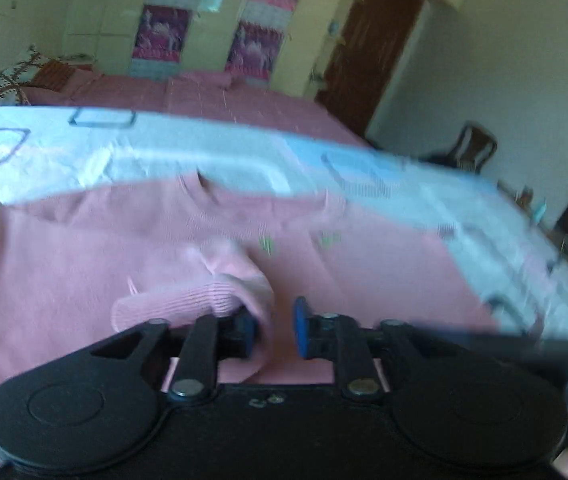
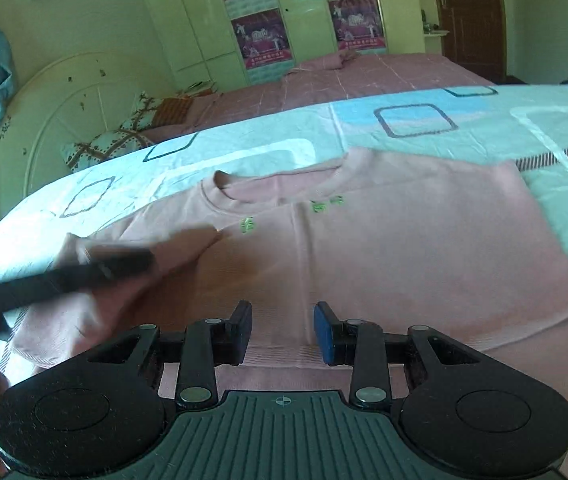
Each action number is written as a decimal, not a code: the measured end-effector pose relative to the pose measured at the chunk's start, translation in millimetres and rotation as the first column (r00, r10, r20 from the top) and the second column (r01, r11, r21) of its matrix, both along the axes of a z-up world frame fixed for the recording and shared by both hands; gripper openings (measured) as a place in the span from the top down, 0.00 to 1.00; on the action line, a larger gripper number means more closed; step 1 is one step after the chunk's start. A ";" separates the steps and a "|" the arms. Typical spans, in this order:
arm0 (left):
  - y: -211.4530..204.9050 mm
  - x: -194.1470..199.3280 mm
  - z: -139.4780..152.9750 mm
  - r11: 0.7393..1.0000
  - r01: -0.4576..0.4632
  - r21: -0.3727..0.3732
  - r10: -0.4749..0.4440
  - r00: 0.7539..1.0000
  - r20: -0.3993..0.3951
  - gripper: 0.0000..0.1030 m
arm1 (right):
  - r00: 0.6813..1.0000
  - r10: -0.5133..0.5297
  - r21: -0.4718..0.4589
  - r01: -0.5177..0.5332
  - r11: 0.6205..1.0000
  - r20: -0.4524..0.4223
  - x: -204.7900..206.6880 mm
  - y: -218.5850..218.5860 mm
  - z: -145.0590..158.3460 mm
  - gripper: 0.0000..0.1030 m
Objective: Fold small clothes
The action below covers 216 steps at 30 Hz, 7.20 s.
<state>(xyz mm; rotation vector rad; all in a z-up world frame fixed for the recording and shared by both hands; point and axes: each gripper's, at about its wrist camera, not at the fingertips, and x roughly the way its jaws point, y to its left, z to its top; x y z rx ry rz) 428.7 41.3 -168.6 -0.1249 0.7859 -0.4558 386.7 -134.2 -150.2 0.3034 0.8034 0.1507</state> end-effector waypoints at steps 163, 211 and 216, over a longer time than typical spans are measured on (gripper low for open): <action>-22.2 -47.5 21.6 0.963 -0.195 0.184 0.194 0.981 0.026 0.40 | 0.990 0.139 -0.039 -0.139 0.989 -0.016 -24.1 -43.5 -8.0 0.74; 36.1 -233.3 1.0 0.951 -0.133 0.279 0.135 0.991 0.013 0.34 | 0.997 -0.018 -0.235 0.000 0.972 -0.077 -218.5 -54.2 -26.6 0.74; 38.4 -241.0 6.7 0.953 -0.156 0.261 0.162 0.987 0.000 0.33 | 0.996 -0.041 -0.221 0.023 0.975 -0.076 -236.4 -66.3 -20.9 0.73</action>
